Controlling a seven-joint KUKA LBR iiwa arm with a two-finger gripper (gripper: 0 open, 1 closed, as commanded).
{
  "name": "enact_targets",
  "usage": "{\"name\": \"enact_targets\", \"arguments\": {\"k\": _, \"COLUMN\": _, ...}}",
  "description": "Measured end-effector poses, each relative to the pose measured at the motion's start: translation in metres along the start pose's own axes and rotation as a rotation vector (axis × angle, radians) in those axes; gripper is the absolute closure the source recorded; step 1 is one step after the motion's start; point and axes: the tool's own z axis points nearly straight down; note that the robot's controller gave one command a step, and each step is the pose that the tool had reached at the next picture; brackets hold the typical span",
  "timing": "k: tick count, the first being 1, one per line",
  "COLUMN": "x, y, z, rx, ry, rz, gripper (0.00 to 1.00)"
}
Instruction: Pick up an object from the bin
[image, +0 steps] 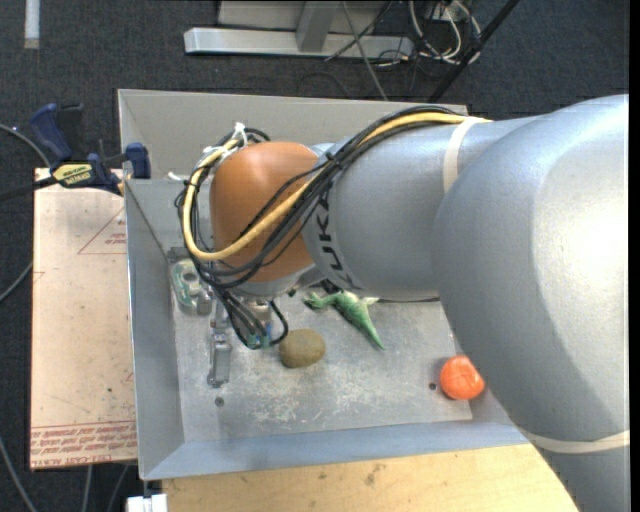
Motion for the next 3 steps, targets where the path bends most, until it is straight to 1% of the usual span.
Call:
{"name": "enact_targets", "arguments": {"k": 1, "x": -0.002, "y": -0.001, "z": -0.005, "rx": -0.002, "ry": -0.007, "rz": 0.005, "gripper": 0.00}}
{"name": "enact_targets", "arguments": {"k": 2, "x": -0.031, "y": -0.023, "z": 0.002, "rx": -0.003, "ry": -0.010, "rz": -0.258, "gripper": 0.00}}
{"name": "enact_targets", "arguments": {"k": 3, "x": -0.093, "y": -0.018, "z": 0.007, "rx": 0.001, "ry": -0.016, "rz": -0.524, "gripper": 0.00}}
